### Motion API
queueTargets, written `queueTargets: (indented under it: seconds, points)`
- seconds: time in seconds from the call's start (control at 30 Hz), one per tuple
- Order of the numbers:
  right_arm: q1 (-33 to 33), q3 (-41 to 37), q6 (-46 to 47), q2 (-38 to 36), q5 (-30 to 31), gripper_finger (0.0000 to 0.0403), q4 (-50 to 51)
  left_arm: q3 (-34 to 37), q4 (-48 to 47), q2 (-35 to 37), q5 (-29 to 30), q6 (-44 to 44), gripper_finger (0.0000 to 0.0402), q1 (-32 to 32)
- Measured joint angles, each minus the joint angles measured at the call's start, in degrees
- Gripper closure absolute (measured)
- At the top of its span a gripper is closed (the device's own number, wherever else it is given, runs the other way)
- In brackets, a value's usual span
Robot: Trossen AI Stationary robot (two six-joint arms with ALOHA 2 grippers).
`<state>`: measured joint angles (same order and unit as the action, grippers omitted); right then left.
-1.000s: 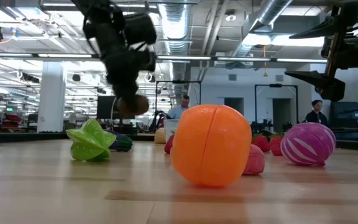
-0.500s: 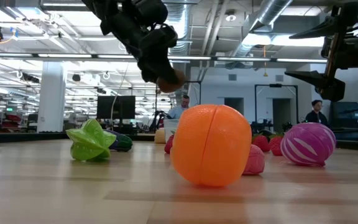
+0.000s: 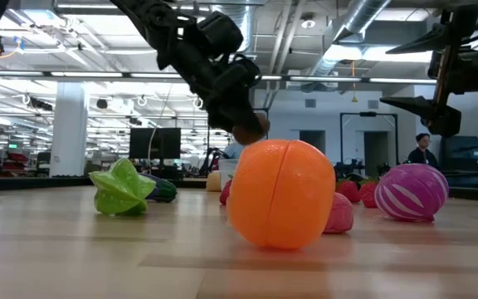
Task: Pick and placing Produce into tupperware
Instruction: Put the brown kiwi into the transparent container
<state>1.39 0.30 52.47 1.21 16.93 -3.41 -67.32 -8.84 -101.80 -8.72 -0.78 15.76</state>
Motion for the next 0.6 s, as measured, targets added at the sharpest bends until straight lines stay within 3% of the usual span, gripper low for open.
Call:
queueTargets:
  seconds: [0.27, 0.6]
  points:
    - [0.0, 0.0, -0.04, 0.0, 0.11, 0.0022, 0.03, -6.28, -1.55, -5.59, -1.11, -1.5, 0.016, 1.1]
    - [0.0, 0.0, -0.42, 0.04, 0.11, 0.0022, 0.12, -12.66, -12.36, -9.9, 0.3, -6.95, 0.016, 1.91]
